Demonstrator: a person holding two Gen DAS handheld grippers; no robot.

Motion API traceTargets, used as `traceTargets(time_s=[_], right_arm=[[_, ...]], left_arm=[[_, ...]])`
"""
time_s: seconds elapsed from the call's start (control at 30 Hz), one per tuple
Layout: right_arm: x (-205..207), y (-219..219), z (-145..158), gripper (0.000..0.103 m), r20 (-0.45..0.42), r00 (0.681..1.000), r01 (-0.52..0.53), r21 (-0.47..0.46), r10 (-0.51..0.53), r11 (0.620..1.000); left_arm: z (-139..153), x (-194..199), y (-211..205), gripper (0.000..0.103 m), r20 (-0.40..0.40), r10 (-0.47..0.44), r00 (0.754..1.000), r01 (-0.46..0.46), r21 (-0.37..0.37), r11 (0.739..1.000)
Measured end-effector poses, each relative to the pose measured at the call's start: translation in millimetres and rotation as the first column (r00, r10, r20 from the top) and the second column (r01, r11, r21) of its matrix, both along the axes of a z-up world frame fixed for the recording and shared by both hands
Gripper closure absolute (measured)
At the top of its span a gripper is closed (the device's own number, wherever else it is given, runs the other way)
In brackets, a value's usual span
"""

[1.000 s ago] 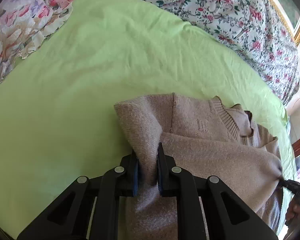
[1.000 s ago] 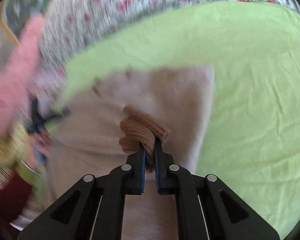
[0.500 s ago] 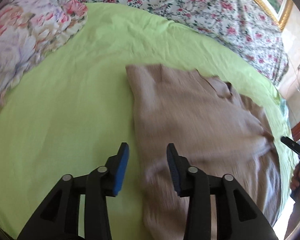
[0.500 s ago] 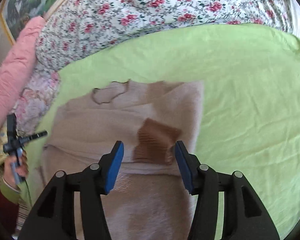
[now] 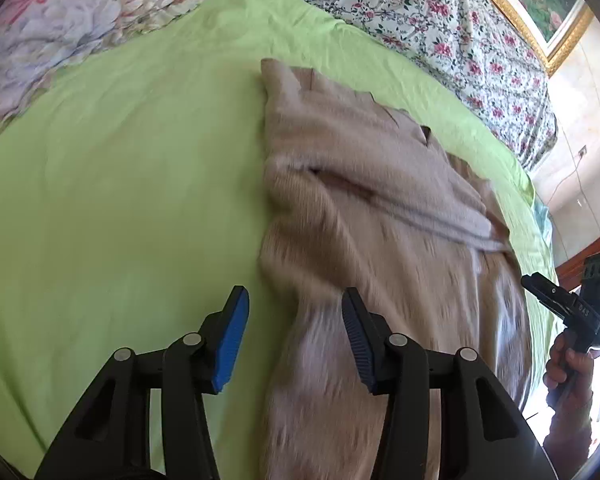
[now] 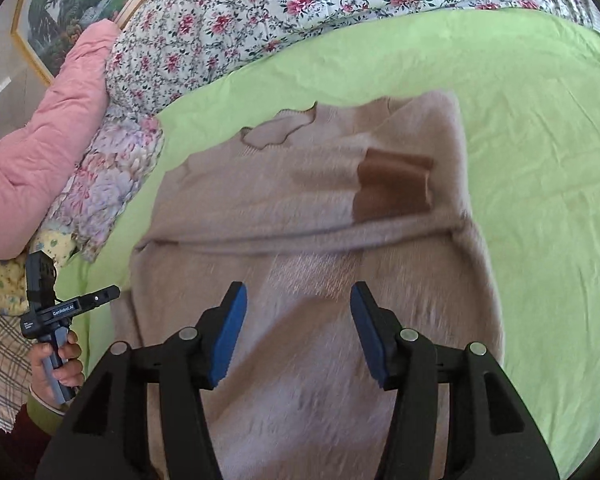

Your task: Fold small clothes

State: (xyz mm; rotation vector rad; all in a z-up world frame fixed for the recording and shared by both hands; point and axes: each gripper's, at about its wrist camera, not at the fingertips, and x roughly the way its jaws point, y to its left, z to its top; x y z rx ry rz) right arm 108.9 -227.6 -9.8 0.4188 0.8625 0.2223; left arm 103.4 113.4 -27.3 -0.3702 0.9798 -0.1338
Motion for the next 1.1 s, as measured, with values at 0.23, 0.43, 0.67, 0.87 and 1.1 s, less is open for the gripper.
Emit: traceTargets(time_s=[0.23, 0.43, 0.67, 0.87, 1.1], right_arm=[[-42, 10, -4, 0.045, -0.005, 1.000, 0.014, 0.023, -0.014, 1.000], [-69, 9, -13, 0.044, -0.021, 0.998, 0.054, 0.051, -0.053, 0.997], [-84, 2, -16, 0.044, -0.025, 0.996, 0.092, 0.052, -0.091, 0.994], [-104, -14, -21, 0.043, -0.033, 0.990, 0.140, 0.055, -0.138, 0.989], [-145, -22, -22, 0.043, -0.016, 0.996, 0.092, 0.063, -0.091, 0.994]], left_arm=[[-14, -54, 2, 0.049, -0.039, -0.025, 0.999, 0.025, 0.002, 1.000], [-24, -73, -1, 0.047, -0.056, -0.045, 0.997, 0.045, -0.005, 0.999], [-27, -57, -8, 0.033, -0.082, -0.099, 0.992, 0.099, -0.007, 0.995], [-29, -78, -33, 0.098, -0.056, -0.197, 0.979, 0.200, 0.038, 0.979], [-2, -132, -22, 0.098, 0.050, -0.204, 0.978, 0.206, -0.039, 0.978]])
